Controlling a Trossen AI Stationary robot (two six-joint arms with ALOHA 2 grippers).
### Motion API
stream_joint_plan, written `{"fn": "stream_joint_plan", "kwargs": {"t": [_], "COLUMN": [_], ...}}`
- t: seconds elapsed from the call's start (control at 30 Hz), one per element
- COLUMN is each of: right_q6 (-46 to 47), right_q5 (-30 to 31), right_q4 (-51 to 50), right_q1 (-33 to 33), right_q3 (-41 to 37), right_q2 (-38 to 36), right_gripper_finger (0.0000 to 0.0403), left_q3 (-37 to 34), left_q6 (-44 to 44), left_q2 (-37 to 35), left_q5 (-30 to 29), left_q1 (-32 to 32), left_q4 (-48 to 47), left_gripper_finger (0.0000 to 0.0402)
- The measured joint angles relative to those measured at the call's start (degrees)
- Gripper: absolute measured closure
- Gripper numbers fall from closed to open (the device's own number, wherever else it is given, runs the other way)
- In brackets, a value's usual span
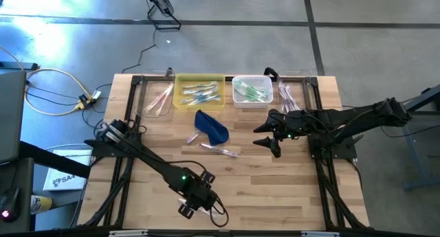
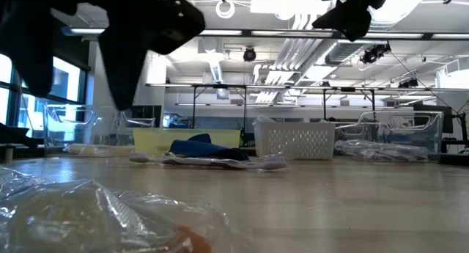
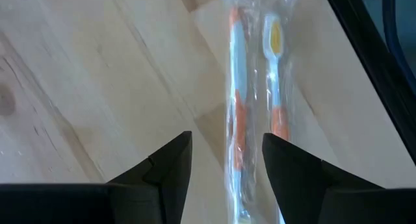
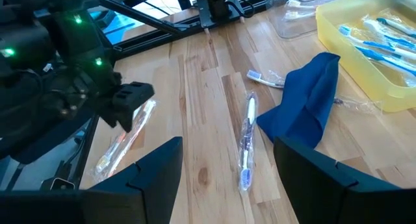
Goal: Pick & Place Toothbrushes
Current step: Put the orange toothbrush into the left transparent bin
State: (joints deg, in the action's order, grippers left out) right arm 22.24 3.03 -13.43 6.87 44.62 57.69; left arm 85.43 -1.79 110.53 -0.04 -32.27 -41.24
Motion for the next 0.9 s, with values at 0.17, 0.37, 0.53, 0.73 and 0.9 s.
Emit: {"fn": "stream_joint_plan", "kwargs": {"t": [0.17,0.37,0.53,0.73,0.9], "right_q6": [0.0,0.0,0.0,0.0,0.0], "right_q5": [0.0,0.0,0.0,0.0,0.0], "right_q4": [-0.04,-0.1,-0.16,-0.2,-0.2], "right_q1": [0.0,-0.02,-0.02,-0.02,-0.02], "right_q3": [0.0,0.0,0.0,0.0,0.0], "right_q2": [0.0,0.0,0.0,0.0,0.0], "right_gripper_finger": [0.0169,0.0169,0.0169,0.0169,0.0169], "left_q3": [0.04,0.13,0.15,0.19,0.17], "left_q6": [-0.05,-0.32,-1.12,-1.52,-1.53], "left_q2": [1.07,2.53,3.17,4.26,5.45], "left_q5": [0.24,2.07,2.07,2.1,2.95], "left_q1": [0.0,0.0,0.0,0.0,0.0], "left_q4": [0.24,1.4,1.15,1.54,1.81], "left_gripper_finger": [0.0217,0.0217,0.0217,0.0217,0.0217]}}
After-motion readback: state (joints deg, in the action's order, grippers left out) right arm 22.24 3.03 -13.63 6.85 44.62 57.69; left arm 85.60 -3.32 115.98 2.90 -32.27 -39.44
